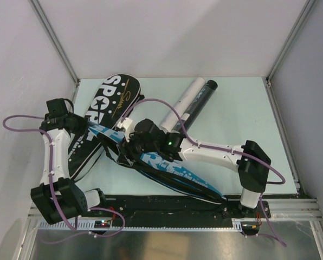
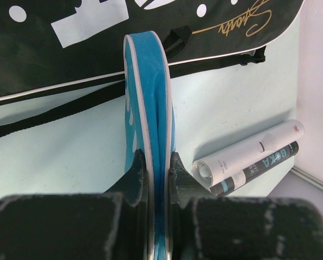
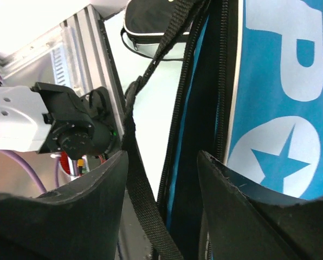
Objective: Pack up the badminton gear
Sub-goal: Adjust the racket bag at the center of the board.
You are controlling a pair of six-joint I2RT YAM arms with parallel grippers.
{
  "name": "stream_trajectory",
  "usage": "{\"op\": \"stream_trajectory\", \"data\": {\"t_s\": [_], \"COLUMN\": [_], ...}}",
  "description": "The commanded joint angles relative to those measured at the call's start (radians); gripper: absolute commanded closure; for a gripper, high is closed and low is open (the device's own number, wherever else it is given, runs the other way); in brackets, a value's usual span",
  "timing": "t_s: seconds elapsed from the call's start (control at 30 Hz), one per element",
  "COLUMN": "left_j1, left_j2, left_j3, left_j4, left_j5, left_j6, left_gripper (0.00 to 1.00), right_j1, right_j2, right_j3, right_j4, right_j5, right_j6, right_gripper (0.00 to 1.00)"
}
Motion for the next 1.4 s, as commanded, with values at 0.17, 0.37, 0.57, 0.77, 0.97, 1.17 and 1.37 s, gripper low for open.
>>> {"op": "stream_trajectory", "data": {"t_s": [0.17, 0.37, 0.57, 0.77, 0.97, 1.17, 1.37], "left_j1": [0.007, 0.007, 0.007, 0.007, 0.008, 0.006, 0.006], "left_j2": [-0.017, -0.018, -0.019, -0.021, -0.022, -0.036, -0.033], "left_j3": [0.035, 0.034, 0.034, 0.034, 0.027, 0.013, 0.0], "left_j4": [0.062, 0.063, 0.061, 0.062, 0.061, 0.063, 0.063], "left_j5": [-0.063, -0.066, -0.072, -0.079, -0.1, -0.126, -0.125], "left_j6": [-0.013, -0.013, -0.011, -0.007, 0.011, 0.021, 0.025], "left_gripper": [1.0, 1.0, 1.0, 1.0, 1.0, 1.0, 1.0], "right_j1": [0.066, 0.106, 0.144, 0.204, 0.239, 0.215, 0.162], "right_j2": [-0.042, -0.012, -0.052, -0.084, -0.138, -0.193, -0.186], "right_j3": [-0.035, -0.04, -0.062, -0.097, -0.1, -0.109, -0.105], "right_j4": [0.005, -0.025, -0.064, -0.127, -0.164, -0.085, 0.005], "right_j5": [0.066, 0.234, 0.31, 0.49, 0.688, 0.756, 0.74], "right_j6": [-0.148, -0.188, -0.207, -0.218, -0.196, -0.206, -0.21], "right_gripper": [0.39, 0.39, 0.39, 0.4, 0.74, 0.99, 0.96]}}
